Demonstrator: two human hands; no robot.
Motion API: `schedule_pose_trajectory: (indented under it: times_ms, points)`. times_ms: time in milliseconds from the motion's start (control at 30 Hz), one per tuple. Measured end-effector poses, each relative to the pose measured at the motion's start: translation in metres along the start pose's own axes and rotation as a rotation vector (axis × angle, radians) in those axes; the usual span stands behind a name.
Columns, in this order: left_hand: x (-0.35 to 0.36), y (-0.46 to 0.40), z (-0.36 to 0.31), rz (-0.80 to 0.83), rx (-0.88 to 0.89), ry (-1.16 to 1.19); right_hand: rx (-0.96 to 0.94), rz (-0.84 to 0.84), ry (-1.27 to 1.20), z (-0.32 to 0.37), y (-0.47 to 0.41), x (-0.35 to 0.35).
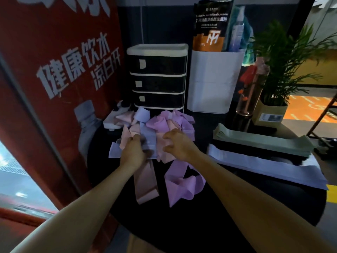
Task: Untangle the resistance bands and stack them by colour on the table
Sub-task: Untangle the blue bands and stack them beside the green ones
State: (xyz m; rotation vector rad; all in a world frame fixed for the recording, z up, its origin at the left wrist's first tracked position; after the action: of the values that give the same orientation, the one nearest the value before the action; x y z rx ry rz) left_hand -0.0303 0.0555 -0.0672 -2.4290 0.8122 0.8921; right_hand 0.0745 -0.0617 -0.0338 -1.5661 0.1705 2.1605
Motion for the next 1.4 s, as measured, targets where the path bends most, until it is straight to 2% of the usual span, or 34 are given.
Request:
schedule_pose_trajectory:
  times_ms: [200, 300, 500, 667, 800, 933, 1133, 1233, 1400]
  points:
    - [-0.027, -0.005, -0.025, -0.120, 0.102, 0.079, -0.030, -0.077, -0.040, 0.002, 0.000, -0.016]
    - [-0.041, -0.009, -0.040, -0.115, 0.162, 0.246, -0.051, -0.140, -0.116, 0.006, -0.002, -0.026]
    - [-0.064, -0.020, -0.072, -0.136, 0.088, 0.610, -0.092, -0.159, -0.317, 0.021, -0.004, -0.053]
    - [-0.072, -0.023, -0.097, -0.103, 0.037, 0.800, -0.132, -0.294, -0.374, 0.027, -0.003, -0.079]
    - [-0.070, -0.022, -0.110, -0.094, 0.020, 0.843, -0.182, -0.415, -0.368, 0.034, 0.003, -0.098]
    - [-0.072, -0.017, -0.122, -0.090, 0.022, 0.896, -0.146, -0.564, -0.346, 0.031, 0.014, -0.123]
    - [-0.079, -0.001, -0.157, -0.025, 0.333, 0.725, -0.068, -0.765, -0.438, 0.017, 0.027, -0.159]
    - [-0.076, 0.004, -0.178, 0.045, 0.433, 0.723, -0.055, -0.775, -0.492, 0.011, 0.031, -0.177]
    - [-0.071, 0.013, -0.214, 0.185, 0.510, 0.776, -0.161, -0.675, -0.566, 0.015, 0.041, -0.200]
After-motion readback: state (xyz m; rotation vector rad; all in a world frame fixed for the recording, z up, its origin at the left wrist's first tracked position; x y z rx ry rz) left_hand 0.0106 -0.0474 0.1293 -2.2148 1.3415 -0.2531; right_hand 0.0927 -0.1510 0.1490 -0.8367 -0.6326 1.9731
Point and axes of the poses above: each hand's wrist, its own y-axis away from the middle knuckle, its own x-axis out of the palm, z = x × y, the point moved 5 cm from there along -y, towards the middle knuckle, and after that the axes turned 4 degrees about y, right-handed, at the moved point
